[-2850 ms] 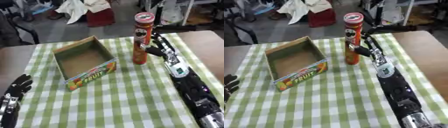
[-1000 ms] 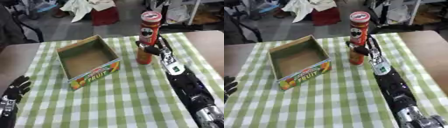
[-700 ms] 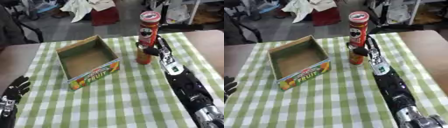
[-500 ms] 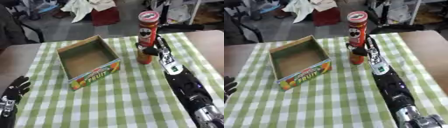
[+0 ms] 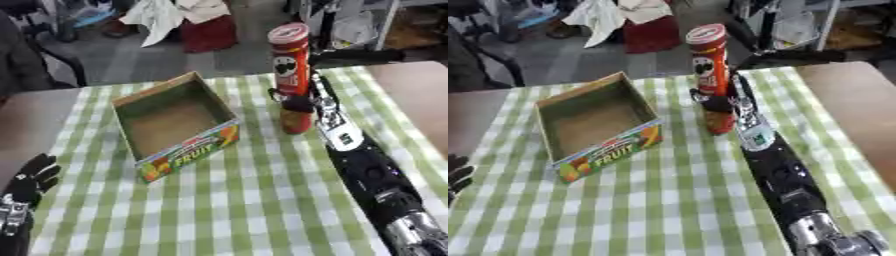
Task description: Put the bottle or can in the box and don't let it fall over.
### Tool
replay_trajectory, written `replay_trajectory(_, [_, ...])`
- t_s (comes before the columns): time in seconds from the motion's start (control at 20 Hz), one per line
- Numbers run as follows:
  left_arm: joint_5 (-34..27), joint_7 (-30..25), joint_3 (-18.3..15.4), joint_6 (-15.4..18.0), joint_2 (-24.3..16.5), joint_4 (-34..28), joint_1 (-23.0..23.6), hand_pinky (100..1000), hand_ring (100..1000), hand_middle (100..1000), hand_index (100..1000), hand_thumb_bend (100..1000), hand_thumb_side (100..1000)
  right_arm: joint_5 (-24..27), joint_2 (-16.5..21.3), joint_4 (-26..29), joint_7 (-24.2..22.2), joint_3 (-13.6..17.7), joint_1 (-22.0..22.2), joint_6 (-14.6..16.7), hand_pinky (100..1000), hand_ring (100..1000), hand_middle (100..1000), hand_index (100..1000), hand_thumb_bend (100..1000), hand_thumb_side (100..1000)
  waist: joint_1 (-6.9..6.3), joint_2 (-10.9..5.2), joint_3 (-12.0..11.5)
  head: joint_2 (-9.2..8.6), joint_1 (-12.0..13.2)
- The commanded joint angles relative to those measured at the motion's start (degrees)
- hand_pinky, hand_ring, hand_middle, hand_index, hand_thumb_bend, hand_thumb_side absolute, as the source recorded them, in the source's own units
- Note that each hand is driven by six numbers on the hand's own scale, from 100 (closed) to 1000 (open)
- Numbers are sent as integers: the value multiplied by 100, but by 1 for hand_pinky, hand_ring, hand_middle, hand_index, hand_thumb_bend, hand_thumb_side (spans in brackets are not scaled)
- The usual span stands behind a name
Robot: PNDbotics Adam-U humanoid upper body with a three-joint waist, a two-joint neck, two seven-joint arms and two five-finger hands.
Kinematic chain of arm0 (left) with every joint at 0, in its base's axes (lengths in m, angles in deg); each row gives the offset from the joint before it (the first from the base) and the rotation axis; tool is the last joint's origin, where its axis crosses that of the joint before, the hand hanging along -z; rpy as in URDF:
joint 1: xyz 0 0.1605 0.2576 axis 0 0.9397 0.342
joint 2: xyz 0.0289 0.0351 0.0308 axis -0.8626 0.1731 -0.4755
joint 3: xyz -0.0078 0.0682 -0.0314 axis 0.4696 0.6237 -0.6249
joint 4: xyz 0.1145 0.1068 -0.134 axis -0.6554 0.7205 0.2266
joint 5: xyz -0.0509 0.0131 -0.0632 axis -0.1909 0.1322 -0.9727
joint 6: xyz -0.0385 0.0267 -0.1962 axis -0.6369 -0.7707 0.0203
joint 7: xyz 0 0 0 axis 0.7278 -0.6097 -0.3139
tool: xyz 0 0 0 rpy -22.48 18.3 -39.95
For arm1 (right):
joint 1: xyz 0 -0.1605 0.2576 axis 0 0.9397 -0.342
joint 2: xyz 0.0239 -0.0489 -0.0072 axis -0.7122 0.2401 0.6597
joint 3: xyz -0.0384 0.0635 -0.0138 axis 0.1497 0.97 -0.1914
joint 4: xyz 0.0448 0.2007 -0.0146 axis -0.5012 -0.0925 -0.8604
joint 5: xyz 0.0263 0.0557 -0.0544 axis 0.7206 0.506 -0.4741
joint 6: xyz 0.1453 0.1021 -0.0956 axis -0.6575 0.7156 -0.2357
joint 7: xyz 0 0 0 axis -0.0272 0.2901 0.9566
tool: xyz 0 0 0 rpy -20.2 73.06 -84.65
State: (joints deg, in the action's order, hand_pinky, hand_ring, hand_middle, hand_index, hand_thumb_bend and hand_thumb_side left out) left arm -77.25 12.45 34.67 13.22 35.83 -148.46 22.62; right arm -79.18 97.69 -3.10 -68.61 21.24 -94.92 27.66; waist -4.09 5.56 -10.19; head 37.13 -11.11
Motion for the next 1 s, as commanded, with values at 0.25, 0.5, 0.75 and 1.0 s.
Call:
replay_trajectory(0.25, [-5, -23, 2, 8, -57, -103, -54, 927, 892, 871, 949, 592, 905, 313, 45, 745, -466, -176, -466, 92, 996, 441, 343, 327, 100, 100, -3, -69, 0, -82, -130])
replay_trajectory(0.5, [-7, -83, 66, 16, -33, -92, -55, 927, 891, 871, 949, 593, 906, 372, -169, 857, -850, -449, -915, 124, 1000, 443, 347, 329, 100, 100, -15, -64, -96, -111, -241])
replay_trajectory(0.75, [-41, -174, 166, 25, 32, -80, -118, 927, 891, 871, 949, 593, 905, 53, -705, 636, -1079, -601, -1092, 148, 1000, 449, 352, 334, 100, 100, -36, -28, -317, -191, -401])
replay_trajectory(1.0, [-96, -327, 316, 38, 109, -63, -241, 927, 892, 871, 949, 592, 906, -372, -992, 365, -938, -636, -1015, 173, 1000, 668, 588, 589, 269, 129, -42, 29, -519, -300, -518])
